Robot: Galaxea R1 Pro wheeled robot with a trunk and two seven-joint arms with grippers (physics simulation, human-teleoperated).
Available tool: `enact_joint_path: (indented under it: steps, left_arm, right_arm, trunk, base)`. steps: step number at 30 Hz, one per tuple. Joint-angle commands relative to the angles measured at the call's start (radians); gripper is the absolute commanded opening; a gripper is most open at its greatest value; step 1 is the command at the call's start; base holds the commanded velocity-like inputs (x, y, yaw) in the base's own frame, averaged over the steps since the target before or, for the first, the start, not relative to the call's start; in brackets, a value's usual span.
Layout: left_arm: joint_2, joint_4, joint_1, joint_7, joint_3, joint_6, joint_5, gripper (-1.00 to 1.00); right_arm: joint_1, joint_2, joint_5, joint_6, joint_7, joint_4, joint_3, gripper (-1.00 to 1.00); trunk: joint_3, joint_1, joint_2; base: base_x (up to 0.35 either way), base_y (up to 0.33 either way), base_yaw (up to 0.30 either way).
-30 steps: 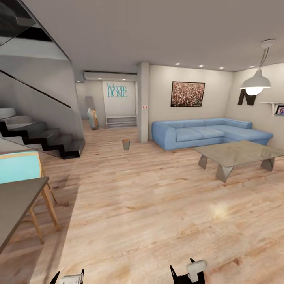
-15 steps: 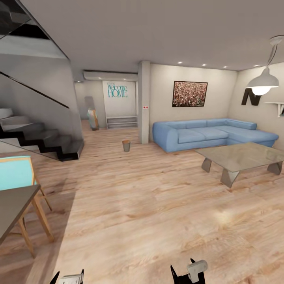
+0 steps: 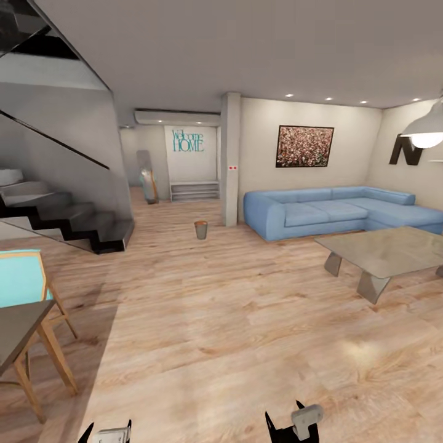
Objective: Put the three can of soda from the living room inside the tash can in the kitchen.
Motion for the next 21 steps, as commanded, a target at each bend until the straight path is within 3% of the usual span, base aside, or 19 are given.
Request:
enact_joint_path:
  steps: [1, 21]
  left_arm:
    - [0.000, 0.001, 0.000, 0.000, -0.001, 0.000, 0.000, 1.00]
    - [0.000, 0.000, 0.000, -0.001, -0.002, 0.000, -0.001, 1.00]
  right_arm:
    - [0.000, 0.000, 0.000, 0.000, 0.000, 0.000, 0.000, 1.00]
    - [0.000, 0.000, 0.001, -0.001, 0.000, 0.000, 0.000, 1.00]
  trunk:
    - [0.000, 0.000, 0.000]
    - [0.000, 0.000, 0.000]
  base:
    - [0.324, 0.000, 0.213]
    - [0.324, 0.000, 0.224]
